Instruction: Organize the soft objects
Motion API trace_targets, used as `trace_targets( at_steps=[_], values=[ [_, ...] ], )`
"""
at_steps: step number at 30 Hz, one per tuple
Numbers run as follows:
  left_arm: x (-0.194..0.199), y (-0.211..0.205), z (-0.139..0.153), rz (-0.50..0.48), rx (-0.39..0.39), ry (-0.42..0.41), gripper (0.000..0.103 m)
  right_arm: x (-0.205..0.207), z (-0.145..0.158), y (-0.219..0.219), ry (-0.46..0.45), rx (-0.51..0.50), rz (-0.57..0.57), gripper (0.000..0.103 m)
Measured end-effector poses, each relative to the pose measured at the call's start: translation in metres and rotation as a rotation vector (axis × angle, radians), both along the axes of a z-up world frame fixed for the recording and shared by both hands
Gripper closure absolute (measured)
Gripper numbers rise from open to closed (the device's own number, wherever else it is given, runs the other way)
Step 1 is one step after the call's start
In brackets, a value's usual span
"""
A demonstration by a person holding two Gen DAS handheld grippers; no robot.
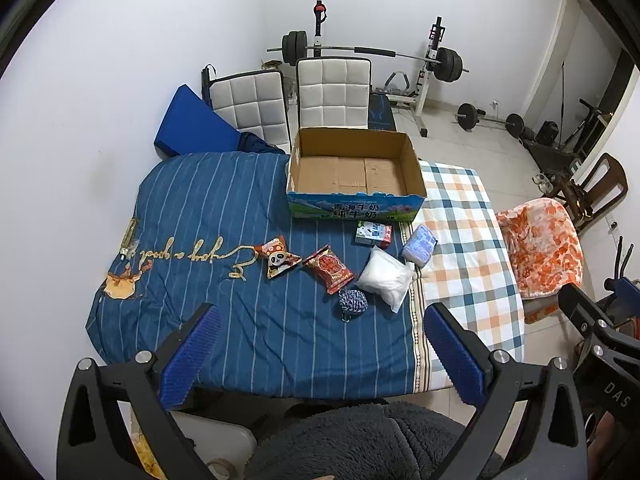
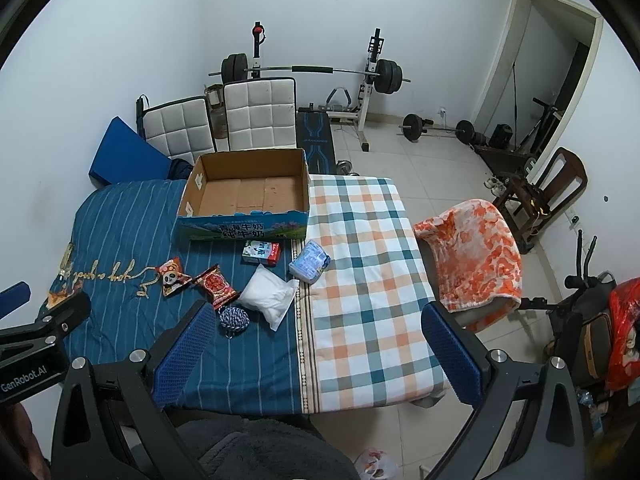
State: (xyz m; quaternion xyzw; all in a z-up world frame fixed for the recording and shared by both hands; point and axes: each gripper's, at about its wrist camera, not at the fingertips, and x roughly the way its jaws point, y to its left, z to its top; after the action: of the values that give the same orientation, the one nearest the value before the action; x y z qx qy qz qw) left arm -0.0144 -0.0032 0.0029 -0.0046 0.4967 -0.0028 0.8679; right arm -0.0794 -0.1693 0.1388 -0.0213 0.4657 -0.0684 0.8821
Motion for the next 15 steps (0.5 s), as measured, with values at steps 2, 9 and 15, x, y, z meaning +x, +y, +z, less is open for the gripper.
trace_targets(
  at_steps=[2, 9, 15],
  values=[
    [-0.0014, -0.0004, -0.0006, 0.001, 0.001, -0.001, 0.0, 0.0003, -0.0001, -0.0004, 0.0, 0.001, 0.002, 0.0],
    [-0.0046, 0.0032, 0.0008, 0.005, -0.003, -0.009, 0.0, -0.0069, 0.0049, -0.0017, -0.007, 0.01, -0.011, 0.0],
    [-0.0041, 0.0059, 0.0021, 0.009, 0.006, -0.004, 0.0, -0.0088, 0.0049, -0.0048, -0.003, 0.026, -0.015, 0.0]
  ],
)
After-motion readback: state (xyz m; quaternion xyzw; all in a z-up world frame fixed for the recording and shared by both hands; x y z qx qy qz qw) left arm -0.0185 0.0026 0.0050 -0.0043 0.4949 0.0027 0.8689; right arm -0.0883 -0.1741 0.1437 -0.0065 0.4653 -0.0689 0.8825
